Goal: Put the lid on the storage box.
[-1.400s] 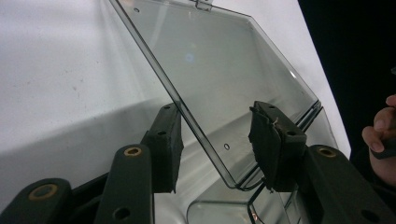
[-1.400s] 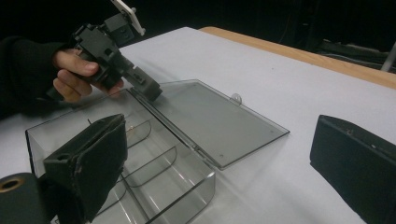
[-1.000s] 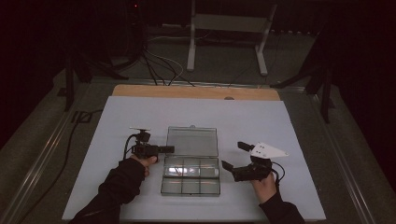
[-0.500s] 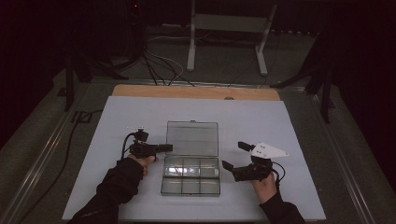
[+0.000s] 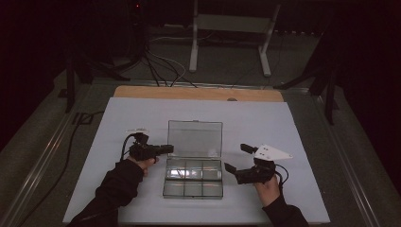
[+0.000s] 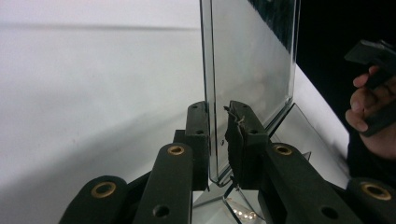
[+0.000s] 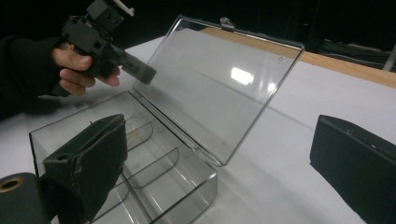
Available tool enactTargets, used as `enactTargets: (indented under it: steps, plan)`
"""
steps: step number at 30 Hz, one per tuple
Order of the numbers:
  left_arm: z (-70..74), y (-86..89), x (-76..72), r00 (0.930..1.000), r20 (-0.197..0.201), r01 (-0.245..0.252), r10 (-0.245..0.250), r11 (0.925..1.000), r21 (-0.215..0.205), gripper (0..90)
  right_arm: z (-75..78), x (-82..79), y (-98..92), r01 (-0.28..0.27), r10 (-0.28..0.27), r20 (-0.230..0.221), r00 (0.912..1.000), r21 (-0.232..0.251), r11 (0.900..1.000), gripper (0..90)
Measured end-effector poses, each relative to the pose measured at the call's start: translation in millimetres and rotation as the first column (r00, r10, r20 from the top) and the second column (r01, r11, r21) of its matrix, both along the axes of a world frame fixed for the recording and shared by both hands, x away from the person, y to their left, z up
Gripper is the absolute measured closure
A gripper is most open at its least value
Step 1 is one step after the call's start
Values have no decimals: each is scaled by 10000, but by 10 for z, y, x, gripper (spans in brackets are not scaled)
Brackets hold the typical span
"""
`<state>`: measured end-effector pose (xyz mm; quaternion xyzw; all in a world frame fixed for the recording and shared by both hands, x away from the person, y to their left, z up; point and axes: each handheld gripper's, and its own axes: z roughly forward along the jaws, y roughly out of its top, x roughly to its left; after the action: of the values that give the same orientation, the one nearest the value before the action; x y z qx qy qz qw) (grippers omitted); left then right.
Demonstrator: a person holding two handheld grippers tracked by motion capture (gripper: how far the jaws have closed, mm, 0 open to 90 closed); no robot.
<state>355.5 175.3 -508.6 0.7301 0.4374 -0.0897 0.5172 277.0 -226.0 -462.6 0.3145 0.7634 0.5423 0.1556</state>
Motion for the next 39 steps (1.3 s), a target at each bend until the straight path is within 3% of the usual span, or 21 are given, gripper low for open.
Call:
enactTargets:
  steps: [6, 8, 14, 21, 28, 36, 39]
  plan:
    - [1, 6, -10, 9996, 250, 85, -86, 10000, 11, 811, -9, 0, 14, -71, 71, -36, 10000, -25, 10000, 41]
    - [8, 11, -21, 9981, 573, 231, -237, 9997, 114, 813, -14, 3, 10, -75, 75, -80, 9999, -14, 10000, 46]
    - [11, 14, -35, 9944, 983, 367, -389, 9990, 247, 815, -14, 2, 7, -92, 94, -169, 9998, 116, 9999, 48]
    - [24, 13, -68, 9828, 1724, 576, -665, 9967, 564, 815, -18, -7, 21, -134, 135, -168, 9998, 72, 9999, 64]
    - [45, 8, -113, 9592, 2627, 785, -1042, 9912, 1068, 815, -28, -12, 28, -205, 211, -370, 9991, 164, 9997, 95]
    - [37, 20, -165, 9165, 3708, 1024, -1503, 9840, 1458, 821, -34, -3, 23, -422, 463, -659, 9968, 614, 9972, 76]
    - [37, 19, -171, 9114, 3815, 1025, -1541, 9830, 1522, 821, -36, 3, 24, -497, 552, -756, 9956, 721, 9962, 59]
